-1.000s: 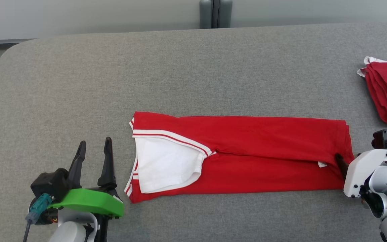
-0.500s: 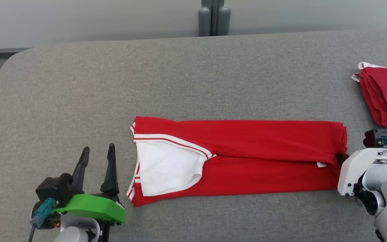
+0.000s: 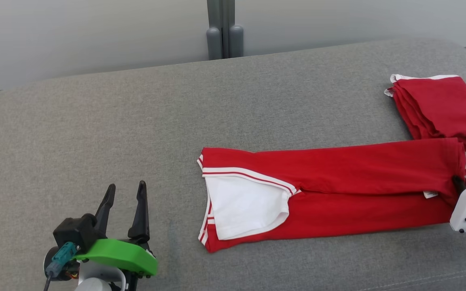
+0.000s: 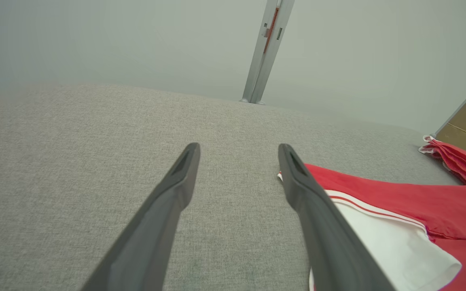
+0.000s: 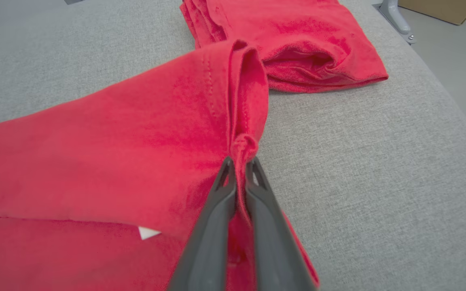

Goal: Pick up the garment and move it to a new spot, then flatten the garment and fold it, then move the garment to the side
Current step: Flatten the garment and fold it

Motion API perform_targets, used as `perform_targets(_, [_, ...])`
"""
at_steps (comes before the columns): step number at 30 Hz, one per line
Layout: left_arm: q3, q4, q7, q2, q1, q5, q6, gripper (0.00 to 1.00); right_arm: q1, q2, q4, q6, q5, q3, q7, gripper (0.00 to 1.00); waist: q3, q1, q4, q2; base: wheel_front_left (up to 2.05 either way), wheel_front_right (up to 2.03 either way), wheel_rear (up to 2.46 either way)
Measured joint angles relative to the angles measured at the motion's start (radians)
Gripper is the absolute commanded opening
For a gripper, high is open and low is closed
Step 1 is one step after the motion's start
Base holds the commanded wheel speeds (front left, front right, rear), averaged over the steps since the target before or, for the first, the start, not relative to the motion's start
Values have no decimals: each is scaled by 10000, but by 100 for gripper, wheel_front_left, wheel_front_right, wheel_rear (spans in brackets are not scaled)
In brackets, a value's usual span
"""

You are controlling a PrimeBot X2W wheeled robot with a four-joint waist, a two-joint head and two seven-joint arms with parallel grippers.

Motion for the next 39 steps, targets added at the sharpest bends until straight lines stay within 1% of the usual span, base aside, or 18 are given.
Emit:
perform_targets(5, [-13, -12, 10, 29, 9, 0, 13, 100, 300, 140, -955, -2, 113, -194, 314, 0, -89, 0, -293, 0, 0, 0, 0])
perform_targets(9, [-50, -21, 40, -10, 4, -48, -10, 100, 527, 516, -1866, -4, 408, -291, 594, 0, -82, 0, -293, -1, 0, 0, 0])
perform_targets(13, [-59, -10, 38, -71, 1, -130, -59, 100, 915, 924, -3162, -6, 905, -324, 1047, 0, -64, 0, -81, 0, 0, 0, 0])
perform_targets(18, [-19, 35, 27, -125, -3, -205, -92, 100, 1427, 1375, -4938, -8, 1484, 44, 1778, 0, -46, 0, 262, -1, 0, 0, 0])
perform_targets(23, [-2, 105, -8, -228, -52, -219, -178, 100, 1453, 1756, -5990, -12, 1764, 692, 2255, 0, -10, 0, 631, 0, 0, 0, 0])
perform_targets(26, [6, 151, -40, -303, -146, -219, -240, 100, 1174, 2084, -6040, -12, 1847, 1321, 2391, 0, 37, 0, 854, 0, 0, 0, 0])
perform_targets(29, [12, 203, -48, -374, -228, -219, -276, 100, 731, 2385, -5764, -12, 1908, 2015, 2397, 0, 103, 0, 1072, 0, 0, 0, 0])
perform_targets(32, [12, 245, -54, -454, -375, -213, -357, 100, 307, 2719, -5244, -12, 1996, 2738, 2382, 0, 184, 0, 1312, -1, 0, 0, 0])
perform_targets(38, [-6, 431, -63, -696, -599, -167, -502, 100, -400, 2924, -3975, -12, 2046, 3645, 2209, 0, 341, 0, 1780, -1, 0, 0, 0])
perform_targets(39, [0, 500, -65, -759, -630, -128, -533, 100, -613, 2959, -3572, -12, 2050, 3774, 2111, 0, 392, 0, 1914, 0, 0, 0, 0])
